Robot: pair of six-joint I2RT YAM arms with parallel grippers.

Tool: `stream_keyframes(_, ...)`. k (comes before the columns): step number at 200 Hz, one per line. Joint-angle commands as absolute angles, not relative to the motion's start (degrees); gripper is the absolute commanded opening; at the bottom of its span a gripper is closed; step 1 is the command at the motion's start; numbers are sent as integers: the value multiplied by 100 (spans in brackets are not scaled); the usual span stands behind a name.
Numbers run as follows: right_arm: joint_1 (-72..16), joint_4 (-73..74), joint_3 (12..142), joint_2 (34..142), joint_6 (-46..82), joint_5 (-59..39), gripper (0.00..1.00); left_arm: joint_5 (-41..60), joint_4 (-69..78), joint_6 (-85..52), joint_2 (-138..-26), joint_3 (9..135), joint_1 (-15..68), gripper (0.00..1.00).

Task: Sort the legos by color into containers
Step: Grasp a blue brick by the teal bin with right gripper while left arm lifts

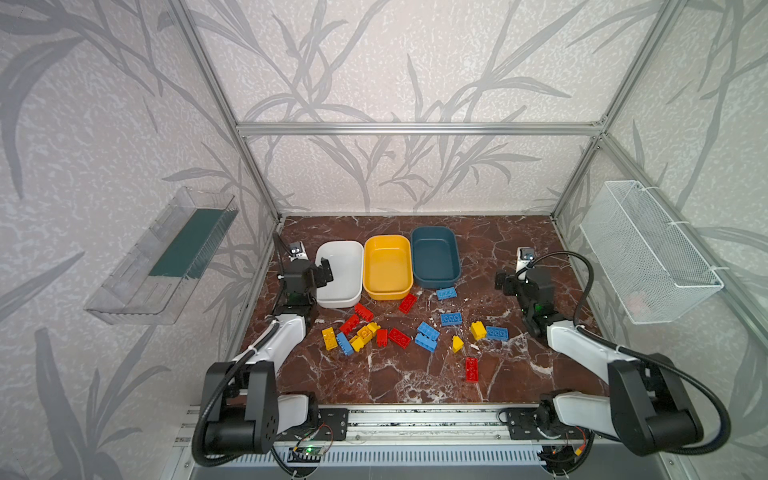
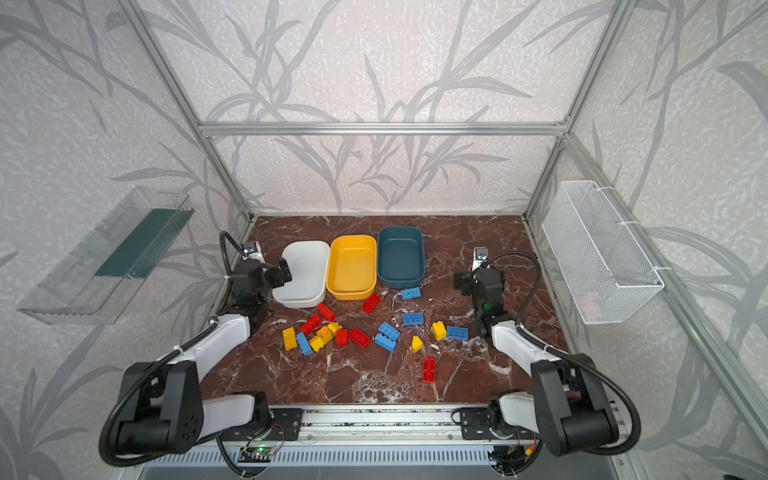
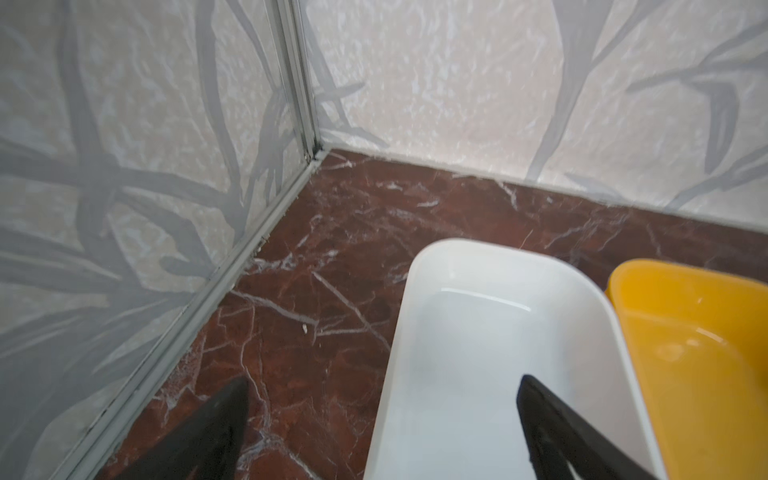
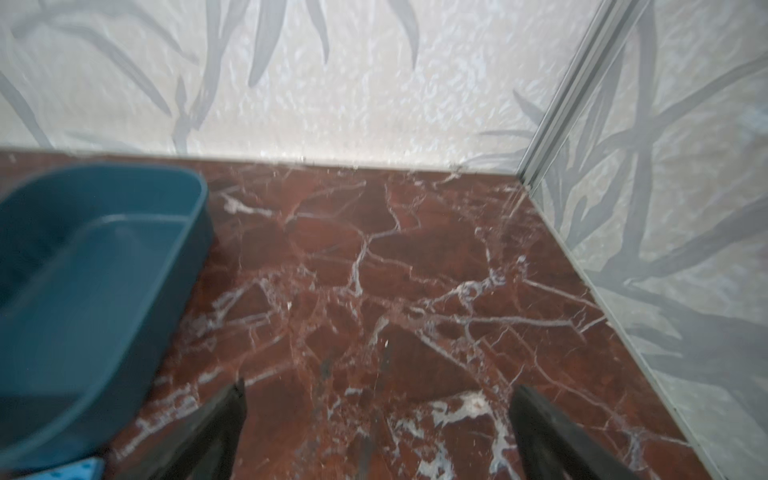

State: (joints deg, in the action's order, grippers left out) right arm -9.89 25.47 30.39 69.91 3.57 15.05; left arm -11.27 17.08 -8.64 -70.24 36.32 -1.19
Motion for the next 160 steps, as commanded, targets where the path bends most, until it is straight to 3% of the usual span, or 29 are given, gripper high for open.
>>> stream_keyframes(1,-1066,567,3487,6369,1262,1567,96,-1287,-48,-1604,-6564,4380,-84,99)
stream_keyframes(41,-1562,-1124,4123,5900,1659,1236,88,-1288,-2095,-2597,-5985,5460,294,99)
stream_keyframes(81,-2786,-1928,4275,6013,1602,1197,86,-1247,-3487,-2611,-5474,5746,848,99)
stream_keyframes(93,-3159,-2115,4281,6147,1628,1263,87,-1015,-3756,-2543,-5361,5758,903,99)
stream_keyframes(112,-3747,-2186,4243,6429,1770,1346,100,-794,-4145,-2455,-5159,5682,947,99)
stream_keyframes(160,-4357,-1684,4280,7371,2698,1820,99,-518,-4019,-2410,-4481,5047,984,99)
